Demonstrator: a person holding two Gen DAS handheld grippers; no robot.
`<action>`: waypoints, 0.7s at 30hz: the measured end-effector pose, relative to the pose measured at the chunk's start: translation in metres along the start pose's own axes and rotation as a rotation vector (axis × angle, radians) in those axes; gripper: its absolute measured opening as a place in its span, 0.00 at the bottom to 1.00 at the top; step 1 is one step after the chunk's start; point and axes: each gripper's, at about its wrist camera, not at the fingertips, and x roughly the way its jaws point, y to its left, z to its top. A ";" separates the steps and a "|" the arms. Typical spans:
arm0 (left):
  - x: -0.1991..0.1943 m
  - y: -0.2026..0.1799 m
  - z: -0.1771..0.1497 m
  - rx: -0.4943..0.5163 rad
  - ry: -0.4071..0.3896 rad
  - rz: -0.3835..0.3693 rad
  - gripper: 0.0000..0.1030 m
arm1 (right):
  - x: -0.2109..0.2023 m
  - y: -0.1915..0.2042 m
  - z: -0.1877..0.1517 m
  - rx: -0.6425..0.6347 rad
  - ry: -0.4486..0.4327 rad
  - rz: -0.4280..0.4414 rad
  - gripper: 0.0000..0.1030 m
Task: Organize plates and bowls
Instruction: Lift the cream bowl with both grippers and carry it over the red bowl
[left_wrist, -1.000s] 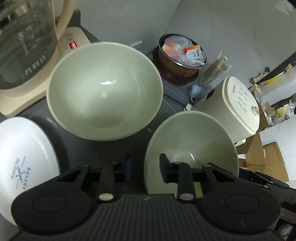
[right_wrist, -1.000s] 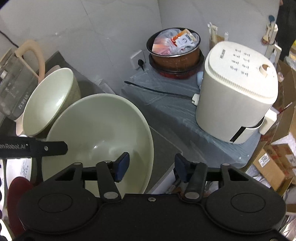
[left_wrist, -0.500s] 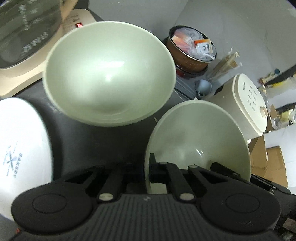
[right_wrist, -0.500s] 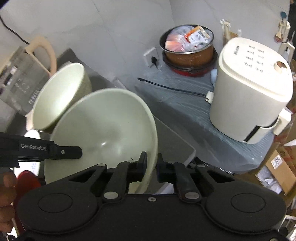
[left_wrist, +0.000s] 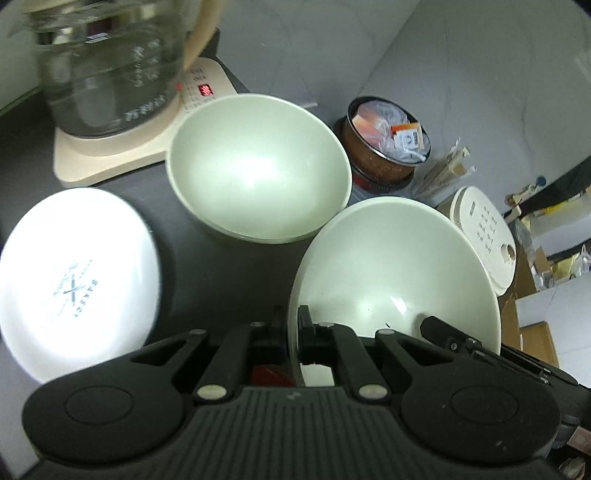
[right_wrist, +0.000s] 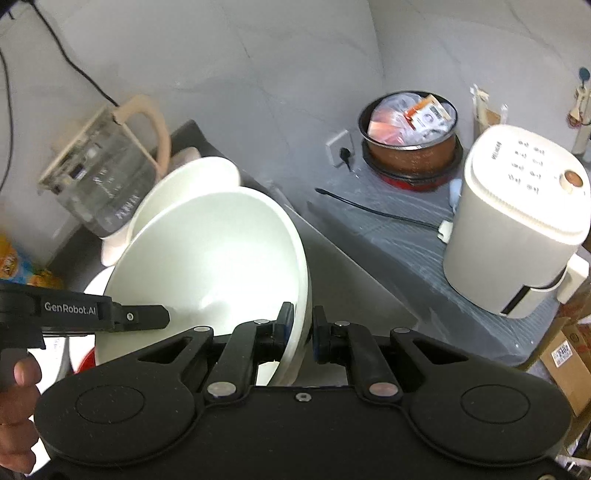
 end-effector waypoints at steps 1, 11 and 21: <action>-0.005 0.001 -0.001 -0.006 -0.008 0.001 0.04 | -0.003 0.002 0.001 -0.001 -0.003 0.007 0.10; -0.046 0.014 -0.011 -0.062 -0.085 0.025 0.04 | -0.023 0.026 0.006 -0.062 -0.024 0.082 0.11; -0.076 0.039 -0.031 -0.142 -0.129 0.061 0.04 | -0.028 0.051 0.001 -0.133 -0.011 0.162 0.12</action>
